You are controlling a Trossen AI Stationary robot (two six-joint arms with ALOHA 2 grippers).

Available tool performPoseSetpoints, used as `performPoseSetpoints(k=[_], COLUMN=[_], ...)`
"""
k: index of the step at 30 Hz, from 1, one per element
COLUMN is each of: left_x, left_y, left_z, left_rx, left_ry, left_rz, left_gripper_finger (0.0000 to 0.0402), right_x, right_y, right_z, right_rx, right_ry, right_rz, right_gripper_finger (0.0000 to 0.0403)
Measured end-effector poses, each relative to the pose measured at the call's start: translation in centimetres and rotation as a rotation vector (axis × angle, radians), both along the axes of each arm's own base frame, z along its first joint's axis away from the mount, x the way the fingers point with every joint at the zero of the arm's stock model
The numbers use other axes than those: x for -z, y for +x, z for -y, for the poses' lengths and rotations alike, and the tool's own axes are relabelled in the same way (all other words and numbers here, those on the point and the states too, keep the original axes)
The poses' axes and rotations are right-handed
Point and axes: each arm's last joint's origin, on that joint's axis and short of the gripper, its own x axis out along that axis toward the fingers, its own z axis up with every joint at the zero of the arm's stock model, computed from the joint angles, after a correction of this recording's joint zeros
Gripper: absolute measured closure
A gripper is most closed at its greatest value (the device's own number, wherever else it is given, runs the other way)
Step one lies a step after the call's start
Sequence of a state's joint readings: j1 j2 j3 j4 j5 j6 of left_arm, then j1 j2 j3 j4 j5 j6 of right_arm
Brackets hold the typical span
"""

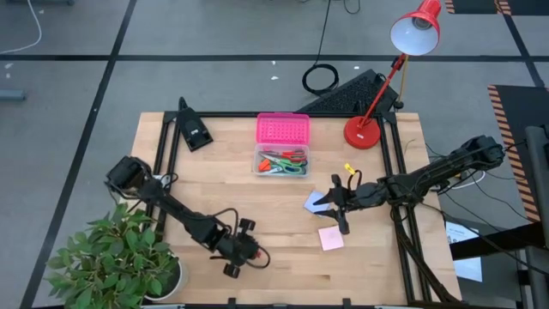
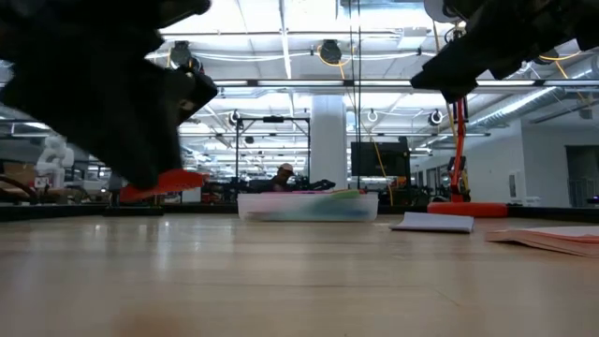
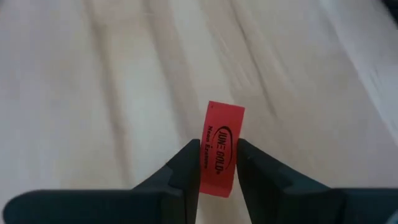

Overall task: Pack school essentials
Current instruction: Put the red eraser into the supply box

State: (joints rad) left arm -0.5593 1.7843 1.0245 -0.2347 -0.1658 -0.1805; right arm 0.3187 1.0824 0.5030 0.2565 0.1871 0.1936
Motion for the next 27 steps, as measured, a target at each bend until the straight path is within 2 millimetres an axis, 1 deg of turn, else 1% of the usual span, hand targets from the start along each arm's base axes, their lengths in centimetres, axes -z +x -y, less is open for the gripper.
performPoseSetpoints(k=[6, 14, 21, 27], left_x=[-1.8, -4.1, -5.1, -5.2], left_y=[0.8, 2.0, 3.2, 3.9], left_z=[-2.3, -6.4, -10.4, -14.2], left_rx=[-0.044, -0.097, -0.143, -0.192], left_ry=[0.018, 0.071, 0.129, 0.188], left_rz=[0.059, 0.137, 0.188, 0.200], left_gripper_finger=[0.0302, 0.0302, 0.0302, 0.0302], right_x=[0.4, 0.9, 1.3, 1.3], right_y=[-0.2, -0.4, -0.6, -0.6], right_z=[0.1, 0.2, 0.4, 0.5], right_rx=[0.001, -0.016, -0.012, -0.024], right_ry=[-0.022, -0.078, -0.147, -0.224], right_rz=[-0.044, -0.089, -0.127, -0.130], right_gripper_finger=[0.0277, 0.0277, 0.0277, 0.0277])
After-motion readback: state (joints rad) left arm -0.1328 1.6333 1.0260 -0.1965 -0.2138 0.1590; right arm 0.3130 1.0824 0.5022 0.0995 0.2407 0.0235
